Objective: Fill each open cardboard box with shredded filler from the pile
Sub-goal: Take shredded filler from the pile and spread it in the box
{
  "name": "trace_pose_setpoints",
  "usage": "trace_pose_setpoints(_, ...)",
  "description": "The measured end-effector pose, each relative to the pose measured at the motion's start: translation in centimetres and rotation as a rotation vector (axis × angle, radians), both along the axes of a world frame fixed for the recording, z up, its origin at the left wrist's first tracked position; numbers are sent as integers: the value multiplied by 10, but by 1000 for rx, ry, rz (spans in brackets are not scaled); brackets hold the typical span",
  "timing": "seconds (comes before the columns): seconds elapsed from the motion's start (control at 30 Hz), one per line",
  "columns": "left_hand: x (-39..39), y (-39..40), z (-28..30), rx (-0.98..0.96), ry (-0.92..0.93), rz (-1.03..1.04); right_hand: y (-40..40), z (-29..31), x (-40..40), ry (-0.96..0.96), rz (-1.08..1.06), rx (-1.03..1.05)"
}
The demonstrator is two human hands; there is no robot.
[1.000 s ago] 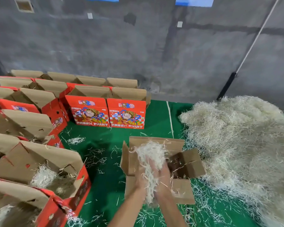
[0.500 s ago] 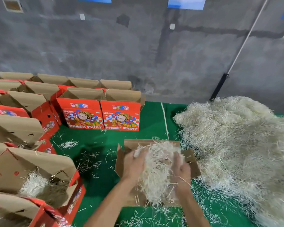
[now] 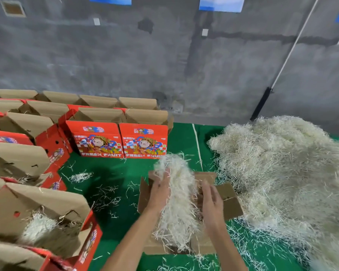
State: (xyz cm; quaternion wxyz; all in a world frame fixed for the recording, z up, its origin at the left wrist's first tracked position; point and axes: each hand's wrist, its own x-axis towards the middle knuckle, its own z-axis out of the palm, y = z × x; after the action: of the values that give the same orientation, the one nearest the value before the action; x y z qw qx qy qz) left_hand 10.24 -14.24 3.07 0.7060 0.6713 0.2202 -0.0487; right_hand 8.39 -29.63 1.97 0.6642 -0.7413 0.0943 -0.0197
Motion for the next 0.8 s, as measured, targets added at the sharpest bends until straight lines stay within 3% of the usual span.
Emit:
trace_pose_setpoints(0.1,-1,-20,-2,70,12,48,22,-2,12,-58,-8,-182)
trace_pose_setpoints(0.2,-14,-26,13,201,-220,76,18,-3,30,-120,-97,-405)
trace_pose_setpoints(0.3,-15,-22,12,317,-352,42,18,2,33,-165,49,-323)
trace_pose_setpoints(0.4,3,9,8,266,-384,71,5,18,40,-235,126,-230)
trace_pose_setpoints(0.5,18,31,19,245,-441,174,0,30,48,-339,14,-217)
trace_pose_setpoints(0.57,23,15,18,169,-350,226,20,31,45,-296,-53,-83)
trace_pose_setpoints(0.63,20,-10,11,103,-274,134,43,30,41,-208,-40,-39)
trace_pose_setpoints(0.73,12,6,14,182,-370,76,21,30,48,-202,-31,-154)
trace_pose_setpoints(0.8,13,34,30,154,-439,136,-8,37,51,-239,-41,-115)
